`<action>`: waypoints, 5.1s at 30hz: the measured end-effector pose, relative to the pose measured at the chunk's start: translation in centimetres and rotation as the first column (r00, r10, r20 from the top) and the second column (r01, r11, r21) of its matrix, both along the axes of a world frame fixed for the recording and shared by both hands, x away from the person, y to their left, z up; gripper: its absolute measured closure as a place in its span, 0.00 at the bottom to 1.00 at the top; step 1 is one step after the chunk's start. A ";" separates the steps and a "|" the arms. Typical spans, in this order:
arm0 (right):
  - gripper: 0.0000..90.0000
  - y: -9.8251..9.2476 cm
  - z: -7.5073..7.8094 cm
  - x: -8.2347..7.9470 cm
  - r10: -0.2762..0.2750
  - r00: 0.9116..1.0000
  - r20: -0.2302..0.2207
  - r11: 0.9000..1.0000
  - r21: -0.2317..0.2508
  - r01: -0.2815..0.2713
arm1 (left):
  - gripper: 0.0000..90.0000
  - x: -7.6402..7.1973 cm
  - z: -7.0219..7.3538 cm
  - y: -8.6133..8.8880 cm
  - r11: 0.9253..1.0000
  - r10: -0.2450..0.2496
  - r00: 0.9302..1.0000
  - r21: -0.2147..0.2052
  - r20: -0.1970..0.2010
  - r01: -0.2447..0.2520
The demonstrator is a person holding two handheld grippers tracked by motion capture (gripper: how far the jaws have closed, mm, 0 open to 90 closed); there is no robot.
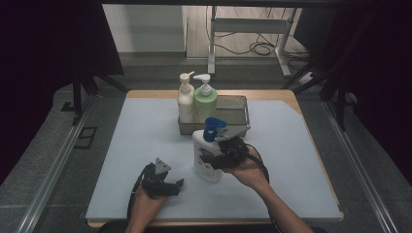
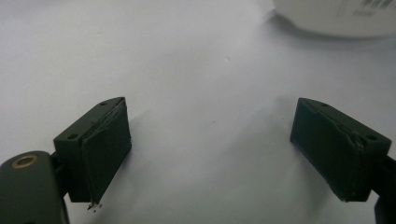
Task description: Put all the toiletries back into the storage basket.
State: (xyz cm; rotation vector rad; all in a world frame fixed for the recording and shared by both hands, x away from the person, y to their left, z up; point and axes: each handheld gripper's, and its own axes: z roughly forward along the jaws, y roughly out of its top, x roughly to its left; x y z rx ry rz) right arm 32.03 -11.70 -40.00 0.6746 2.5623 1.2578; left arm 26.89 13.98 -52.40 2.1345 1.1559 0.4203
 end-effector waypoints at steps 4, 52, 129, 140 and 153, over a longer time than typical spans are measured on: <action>0.42 -0.5 0.9 0.2 -0.012 1.000 0.015 1.000 0.004 0.012 | 0.13 0.0 0.0 0.0 1.000 0.000 1.000 -0.001 -0.001 0.000; 0.42 -6.4 6.9 6.6 -0.311 0.944 0.113 0.950 0.047 0.308 | 0.13 0.0 0.0 0.0 1.000 -0.001 1.000 -0.003 0.001 0.001; 0.42 -3.5 2.8 16.1 -0.484 0.872 0.065 0.874 -0.009 0.486 | 0.13 0.0 0.0 0.0 1.000 -0.002 1.000 0.000 -0.001 0.002; 0.42 -3.5 1.7 16.1 -0.483 0.874 0.044 0.874 -0.025 0.485 | 0.13 0.0 0.0 0.0 1.000 -0.002 1.000 -0.001 -0.001 0.002; 0.42 -3.3 0.4 16.1 -0.484 0.875 0.024 0.874 -0.041 0.485 | 0.13 0.0 0.0 0.0 1.000 -0.002 1.000 0.000 -0.002 0.002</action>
